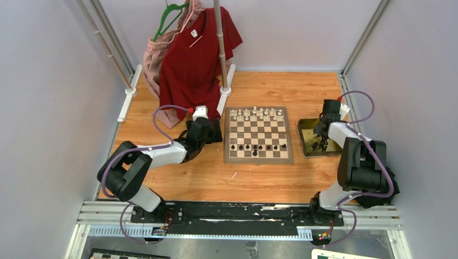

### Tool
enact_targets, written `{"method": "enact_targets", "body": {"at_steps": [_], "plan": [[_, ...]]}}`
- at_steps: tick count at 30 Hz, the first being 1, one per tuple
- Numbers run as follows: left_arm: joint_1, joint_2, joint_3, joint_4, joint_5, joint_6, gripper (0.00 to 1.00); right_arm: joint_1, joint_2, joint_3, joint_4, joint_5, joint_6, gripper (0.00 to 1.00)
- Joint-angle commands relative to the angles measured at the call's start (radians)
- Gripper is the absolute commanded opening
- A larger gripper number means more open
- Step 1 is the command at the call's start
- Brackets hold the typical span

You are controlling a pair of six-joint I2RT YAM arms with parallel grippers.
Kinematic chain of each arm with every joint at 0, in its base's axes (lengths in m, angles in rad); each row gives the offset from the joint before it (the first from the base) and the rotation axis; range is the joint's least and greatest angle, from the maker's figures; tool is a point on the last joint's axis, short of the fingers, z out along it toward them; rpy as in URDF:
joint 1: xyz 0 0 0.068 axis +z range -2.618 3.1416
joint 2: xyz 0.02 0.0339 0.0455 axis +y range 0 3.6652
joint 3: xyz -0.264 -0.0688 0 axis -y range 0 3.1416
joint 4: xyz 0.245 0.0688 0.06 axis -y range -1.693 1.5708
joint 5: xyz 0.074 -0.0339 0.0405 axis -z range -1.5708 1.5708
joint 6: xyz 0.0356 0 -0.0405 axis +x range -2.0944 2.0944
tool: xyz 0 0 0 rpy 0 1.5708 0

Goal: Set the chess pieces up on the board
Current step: Pick up the chess piece from the storage box.

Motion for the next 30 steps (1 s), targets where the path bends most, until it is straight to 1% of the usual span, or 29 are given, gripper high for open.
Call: {"method": "enact_targets", "body": {"at_steps": [1,5,10,16,22,27,30], "plan": [[0.006,0.013,0.013,0.031,-0.003,0.001,0.96,-0.02,0.011,0.021,0.013,-0.005,-0.004,0.25],[0.007,0.012,0.011,0.031,-0.005,0.002,0.96,-0.022,0.008,0.016,0.017,-0.004,-0.004,0.12],[0.008,0.004,0.007,0.031,-0.007,0.001,0.96,-0.021,-0.015,0.005,0.015,0.004,-0.005,0.0],[0.008,-0.012,0.001,0.031,-0.011,0.001,0.96,-0.021,-0.061,-0.017,0.009,-0.006,-0.004,0.0],[0.007,-0.04,-0.006,0.031,-0.013,0.003,0.96,0.005,-0.15,-0.027,-0.026,-0.001,-0.021,0.0],[0.007,-0.077,-0.016,0.029,-0.022,0.008,0.96,0.075,-0.281,-0.021,-0.088,0.001,-0.066,0.0],[0.007,-0.108,-0.025,0.027,-0.037,0.014,0.96,0.141,-0.348,-0.003,-0.137,-0.038,-0.105,0.0]]}}
